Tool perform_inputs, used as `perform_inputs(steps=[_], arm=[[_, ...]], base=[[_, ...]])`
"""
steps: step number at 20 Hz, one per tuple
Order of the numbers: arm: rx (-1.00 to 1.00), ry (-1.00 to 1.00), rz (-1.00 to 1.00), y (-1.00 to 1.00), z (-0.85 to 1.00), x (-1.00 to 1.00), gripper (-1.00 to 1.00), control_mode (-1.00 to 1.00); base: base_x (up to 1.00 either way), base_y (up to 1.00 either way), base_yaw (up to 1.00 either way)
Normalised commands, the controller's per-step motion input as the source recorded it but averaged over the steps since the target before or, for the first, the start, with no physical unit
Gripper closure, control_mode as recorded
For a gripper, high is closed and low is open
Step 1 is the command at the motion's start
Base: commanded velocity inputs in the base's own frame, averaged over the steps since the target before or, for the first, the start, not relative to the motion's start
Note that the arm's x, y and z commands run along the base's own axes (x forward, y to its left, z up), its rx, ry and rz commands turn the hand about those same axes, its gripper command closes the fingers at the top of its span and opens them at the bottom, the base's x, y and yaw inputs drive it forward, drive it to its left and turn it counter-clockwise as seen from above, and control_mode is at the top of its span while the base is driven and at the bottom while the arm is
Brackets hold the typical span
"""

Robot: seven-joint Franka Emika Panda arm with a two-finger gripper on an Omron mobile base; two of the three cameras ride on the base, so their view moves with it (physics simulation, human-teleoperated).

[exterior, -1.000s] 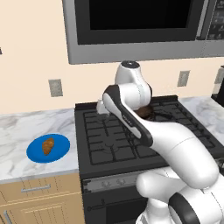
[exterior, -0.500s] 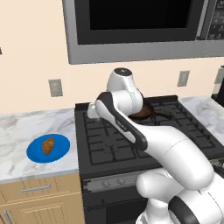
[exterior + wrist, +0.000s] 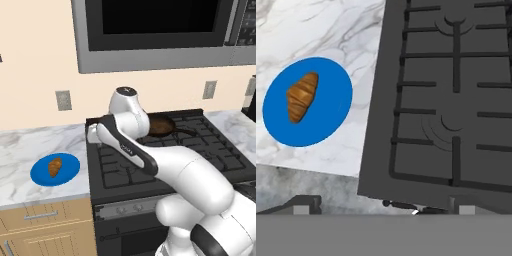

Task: Pick the croissant and place it on the pan. Then turn on the stove to warm the croissant.

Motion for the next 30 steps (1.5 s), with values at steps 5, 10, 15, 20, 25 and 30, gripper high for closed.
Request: perform_inputs(steps=[5, 10, 15, 20, 25, 30], arm=[[0.0, 0.01, 0.0, 0.45, -0.16, 0.0, -1.0, -1.0], [0.0, 0.0, 0.0, 0.46, -0.1, 0.0, -1.0, -1.0], [0.0, 0.0, 0.0, 0.33, -0.08, 0.06, -1.0, -1.0], [0.0, 0.0, 0.0, 0.27, -0.08, 0.11, -1.0, -1.0], [0.0, 0.01, 0.0, 0.27, -0.1, 0.16, -1.0, -1.0], [0.0, 0.02, 0.0, 0.26, -0.12, 0.19, -1.0, -1.0]], base=[[0.0, 0.0, 0.0], [0.0, 0.0, 0.0], [0.0, 0.0, 0.0], [0.0, 0.0, 0.0], [0.0, 0.0, 0.0], [0.0, 0.0, 0.0]])
